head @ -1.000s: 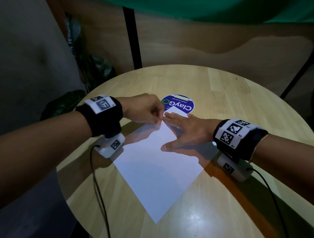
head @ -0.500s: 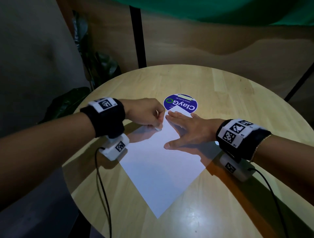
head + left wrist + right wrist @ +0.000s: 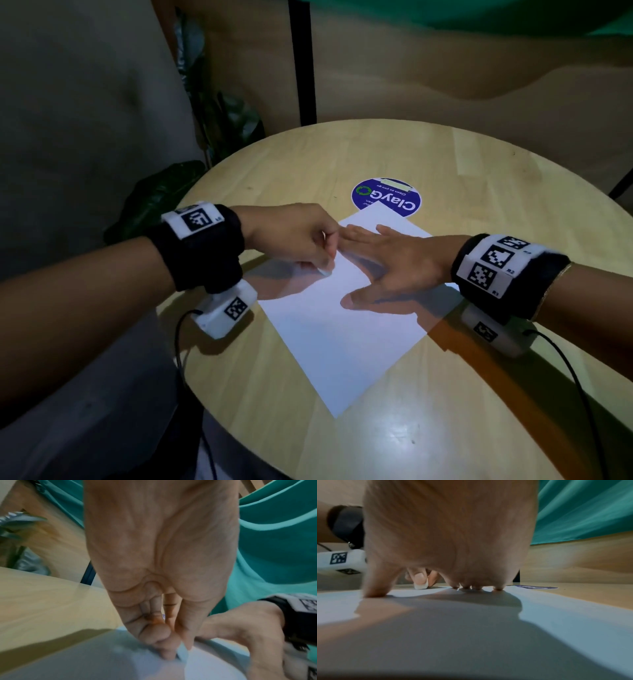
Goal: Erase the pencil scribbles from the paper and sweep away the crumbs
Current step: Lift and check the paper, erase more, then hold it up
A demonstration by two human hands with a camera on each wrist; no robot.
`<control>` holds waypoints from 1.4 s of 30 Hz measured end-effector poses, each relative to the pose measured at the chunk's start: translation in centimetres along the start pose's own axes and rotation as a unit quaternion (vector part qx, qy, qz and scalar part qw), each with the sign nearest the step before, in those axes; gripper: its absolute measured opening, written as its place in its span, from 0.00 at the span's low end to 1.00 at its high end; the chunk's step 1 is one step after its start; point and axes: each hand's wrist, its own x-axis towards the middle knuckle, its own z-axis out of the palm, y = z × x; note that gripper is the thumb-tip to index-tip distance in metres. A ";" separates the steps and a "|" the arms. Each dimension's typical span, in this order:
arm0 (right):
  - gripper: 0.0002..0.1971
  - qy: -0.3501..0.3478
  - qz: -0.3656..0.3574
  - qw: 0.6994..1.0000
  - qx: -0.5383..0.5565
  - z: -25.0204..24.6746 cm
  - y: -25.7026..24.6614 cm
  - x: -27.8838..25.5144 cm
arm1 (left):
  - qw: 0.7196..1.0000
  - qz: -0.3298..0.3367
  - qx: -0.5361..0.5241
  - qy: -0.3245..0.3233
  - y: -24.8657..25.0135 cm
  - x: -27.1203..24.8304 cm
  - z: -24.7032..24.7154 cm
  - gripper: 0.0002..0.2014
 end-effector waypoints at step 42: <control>0.50 0.001 -0.043 0.998 -0.041 0.5 -1.1 -1.0 | 0.996 -0.009 0.041 0.082 0.1 -2.6 1.8 0.04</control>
